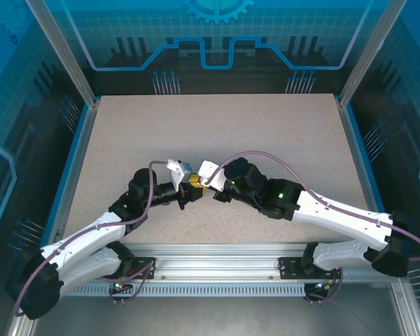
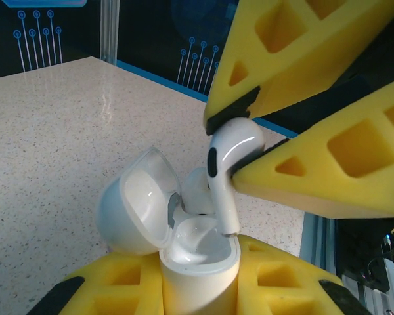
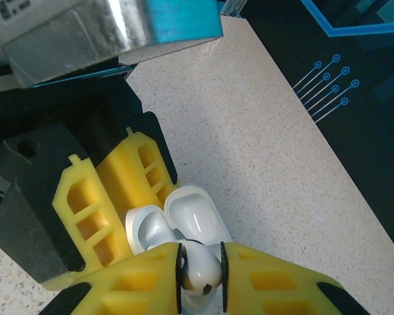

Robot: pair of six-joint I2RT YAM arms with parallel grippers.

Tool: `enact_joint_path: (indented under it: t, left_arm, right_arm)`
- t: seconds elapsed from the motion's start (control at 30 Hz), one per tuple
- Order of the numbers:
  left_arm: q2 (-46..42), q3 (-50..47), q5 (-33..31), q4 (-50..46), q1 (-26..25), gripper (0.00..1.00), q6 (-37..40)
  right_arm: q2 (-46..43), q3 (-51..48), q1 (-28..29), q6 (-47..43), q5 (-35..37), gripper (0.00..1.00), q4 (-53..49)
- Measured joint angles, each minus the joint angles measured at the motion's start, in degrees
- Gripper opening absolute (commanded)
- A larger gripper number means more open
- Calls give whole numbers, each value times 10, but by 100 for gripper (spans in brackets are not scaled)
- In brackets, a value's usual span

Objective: Insert the wireless bluetooth earbuds into the charging case

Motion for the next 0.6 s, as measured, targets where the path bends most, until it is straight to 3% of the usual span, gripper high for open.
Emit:
enact_joint_path:
  t: [0.6]
  left_arm:
    - [-10,0,0,-1,-1,0,0]
  right_arm:
    - [19,12,1,2,1,23,1]
